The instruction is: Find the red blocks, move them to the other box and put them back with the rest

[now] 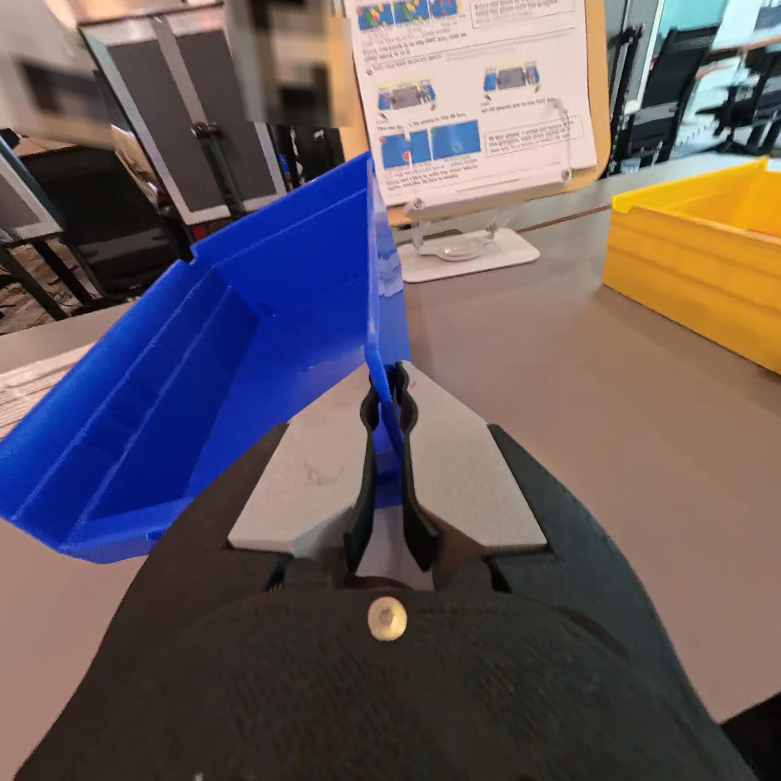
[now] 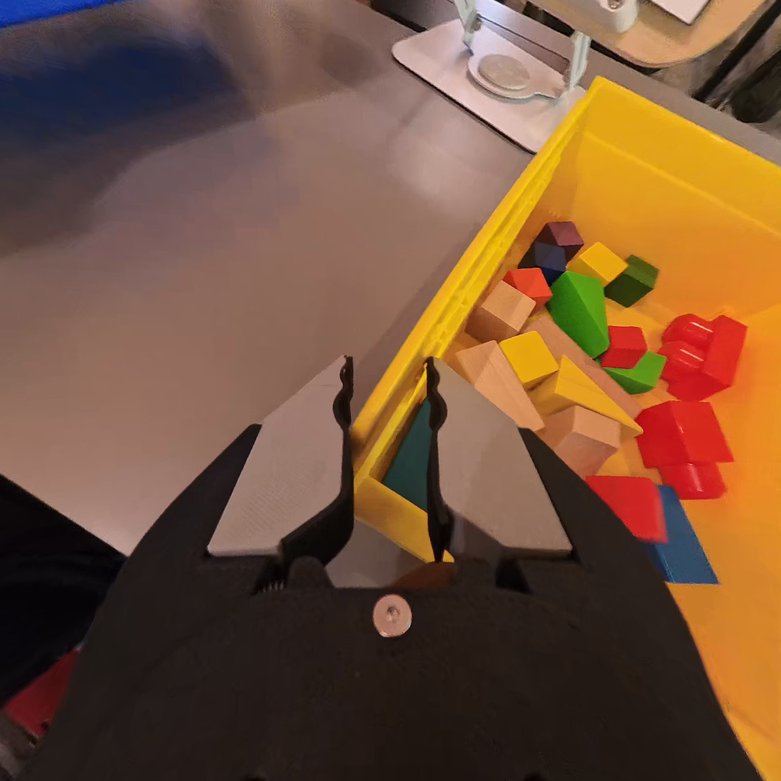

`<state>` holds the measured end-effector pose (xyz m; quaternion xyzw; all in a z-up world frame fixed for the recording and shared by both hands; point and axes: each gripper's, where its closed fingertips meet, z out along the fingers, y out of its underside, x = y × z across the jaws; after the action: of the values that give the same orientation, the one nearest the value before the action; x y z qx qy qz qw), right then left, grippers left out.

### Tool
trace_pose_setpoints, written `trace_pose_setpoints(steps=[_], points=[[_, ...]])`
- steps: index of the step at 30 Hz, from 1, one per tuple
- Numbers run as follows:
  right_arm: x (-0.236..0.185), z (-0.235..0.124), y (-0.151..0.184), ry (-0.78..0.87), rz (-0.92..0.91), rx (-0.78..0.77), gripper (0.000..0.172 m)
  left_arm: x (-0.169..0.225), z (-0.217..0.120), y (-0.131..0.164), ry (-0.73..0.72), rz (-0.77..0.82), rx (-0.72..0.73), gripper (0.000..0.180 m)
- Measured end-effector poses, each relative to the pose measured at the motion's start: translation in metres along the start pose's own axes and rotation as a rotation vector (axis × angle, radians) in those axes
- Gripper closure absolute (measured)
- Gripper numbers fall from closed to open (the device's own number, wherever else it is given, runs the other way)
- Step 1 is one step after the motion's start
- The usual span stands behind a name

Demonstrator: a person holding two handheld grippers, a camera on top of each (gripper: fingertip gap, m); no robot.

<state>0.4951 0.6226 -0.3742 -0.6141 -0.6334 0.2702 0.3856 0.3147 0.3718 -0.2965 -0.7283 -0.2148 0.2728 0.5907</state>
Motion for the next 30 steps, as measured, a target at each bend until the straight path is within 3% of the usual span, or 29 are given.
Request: trace_pose_setpoints(steps=[5, 10, 20, 24, 26, 30], points=[[-0.032, 0.014, -0.015, -0.011, -0.017, -0.004, 0.139, -0.024, -0.04, -0.043, -0.054, -0.001, 0.144, 0.179], [-0.092, 0.039, -0.044, -0.089, -0.067, -0.018, 0.132, -0.027, -0.083, -0.086, -0.096, 0.049, 0.261, 0.179], [-0.254, 0.09, -0.116, -0.343, -0.15, 0.045, 0.127, -0.05, -0.113, -0.1, -0.163, 0.043, 0.319, 0.179], [-0.269, 0.053, -0.156, -0.432, -0.132, 0.285, 0.129, -0.049, -0.114, -0.1, -0.161, 0.055, 0.325, 0.179], [-0.251, 0.025, -0.165, -0.424, -0.141, 0.381, 0.13, -0.041, -0.114, -0.103, -0.146, 0.071, 0.329, 0.179], [-0.201, -0.026, -0.153, -0.459, -0.142, 0.426, 0.13, -0.006, -0.112, -0.116, -0.063, 0.11, 0.361, 0.18]])
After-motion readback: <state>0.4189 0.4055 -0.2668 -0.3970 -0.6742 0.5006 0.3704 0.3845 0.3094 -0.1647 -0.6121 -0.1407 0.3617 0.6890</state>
